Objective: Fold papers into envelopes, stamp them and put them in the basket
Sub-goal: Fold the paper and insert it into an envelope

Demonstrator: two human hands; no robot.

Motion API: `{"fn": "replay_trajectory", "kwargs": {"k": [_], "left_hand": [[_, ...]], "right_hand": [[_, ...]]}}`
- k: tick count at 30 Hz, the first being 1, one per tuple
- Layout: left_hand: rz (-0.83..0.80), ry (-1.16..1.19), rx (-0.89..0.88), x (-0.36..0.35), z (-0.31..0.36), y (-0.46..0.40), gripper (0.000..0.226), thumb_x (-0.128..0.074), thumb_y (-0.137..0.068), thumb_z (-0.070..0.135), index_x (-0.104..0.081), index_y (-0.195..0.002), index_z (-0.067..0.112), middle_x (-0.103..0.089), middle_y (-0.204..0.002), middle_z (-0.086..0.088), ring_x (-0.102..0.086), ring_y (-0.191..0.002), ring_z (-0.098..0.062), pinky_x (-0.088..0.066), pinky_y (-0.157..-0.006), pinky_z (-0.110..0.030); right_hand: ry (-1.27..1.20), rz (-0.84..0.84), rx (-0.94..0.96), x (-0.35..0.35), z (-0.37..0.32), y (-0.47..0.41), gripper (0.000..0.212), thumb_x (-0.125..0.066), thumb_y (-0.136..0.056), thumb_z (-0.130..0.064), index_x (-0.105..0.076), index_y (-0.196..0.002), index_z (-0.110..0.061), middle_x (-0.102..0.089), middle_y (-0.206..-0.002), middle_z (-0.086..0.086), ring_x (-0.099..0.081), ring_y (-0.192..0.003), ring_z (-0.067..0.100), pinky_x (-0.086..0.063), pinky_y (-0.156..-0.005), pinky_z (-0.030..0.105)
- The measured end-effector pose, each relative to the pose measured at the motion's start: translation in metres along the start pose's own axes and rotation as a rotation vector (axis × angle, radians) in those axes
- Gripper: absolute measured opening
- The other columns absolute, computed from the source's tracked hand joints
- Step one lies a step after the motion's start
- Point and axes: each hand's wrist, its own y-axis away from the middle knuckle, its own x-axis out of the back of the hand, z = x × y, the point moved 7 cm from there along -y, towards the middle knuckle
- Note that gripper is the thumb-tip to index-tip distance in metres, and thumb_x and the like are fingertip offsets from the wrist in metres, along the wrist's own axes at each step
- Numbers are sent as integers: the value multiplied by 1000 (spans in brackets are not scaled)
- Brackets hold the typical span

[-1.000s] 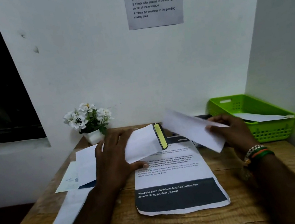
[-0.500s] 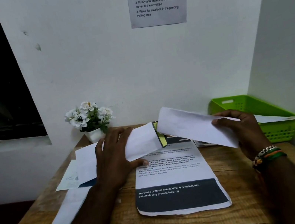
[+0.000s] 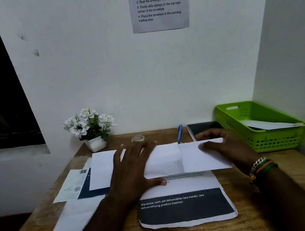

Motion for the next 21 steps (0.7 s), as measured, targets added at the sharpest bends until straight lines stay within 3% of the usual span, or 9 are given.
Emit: {"fn": "replay_trajectory", "kwargs": {"k": [3, 5, 7, 10, 13, 17, 21], "left_hand": [[34, -3, 48, 5, -10, -1, 104, -56, -65, 90, -35, -154, 41, -41, -153, 12, -34, -146, -15, -19, -124, -51], [52, -4, 85, 9, -16, -2, 104, -54, -66, 91, -36, -154, 39, -40, -153, 12, -35, -144, -16, -23, -122, -53], [58, -13, 99, 10, -16, -1, 104, -51, -67, 92, -35, -154, 39, -39, -153, 13, -35, -143, -15, -23, -122, -53], [48, -33, 84, 7, -8, -1, 101, -50, -68, 92, -34, -154, 40, -40, -153, 13, -38, -143, -15, -21, -123, -51], [52, -34, 58, 5, 0, -2, 100, -49, -69, 91, -35, -154, 40, -45, -151, 11, -42, -142, -18, -21, -123, -51], [88, -19, 70, 9, -1, -1, 101, -48, -71, 92, -37, -155, 38, -45, -151, 10, -42, -141, -18, -20, -122, -50], [48, -46, 55, 7, 3, -2, 100, -42, -73, 93, -33, -157, 38, -43, -153, 9, -40, -143, -18, -21, -123, -51]], "right_hand": [[-153, 170, -61, 7, 9, -7, 23, -79, -85, -19, -72, -106, -15, -73, -104, 7, -67, -86, 17, -54, -74, 31], [-327, 349, -124, 20, 15, -7, 20, -77, -88, -18, -68, -103, -9, -70, -96, 14, -65, -72, 18, -54, -62, 30], [-336, 426, -113, 24, 14, -4, 11, -75, -88, -9, -66, -94, -7, -69, -86, 15, -63, -65, 21, -53, -55, 29], [-227, 288, -54, -3, 8, 0, 4, -73, -87, 0, -70, -86, -2, -73, -83, 15, -66, -74, 24, -57, -64, 36], [-176, 88, -5, -36, 3, 4, 4, -74, -88, -2, -74, -84, -5, -74, -81, 10, -68, -75, 17, -57, -63, 26], [-85, 22, 154, -43, -14, 8, 12, -71, -92, -9, -78, -83, -12, -79, -85, 0, -70, -79, 6, -51, -66, 15], [54, -80, 240, -53, -20, 13, 30, -64, -98, -26, -77, -74, -14, -76, -82, 5, -69, -87, 22, -50, -85, 28]]}}
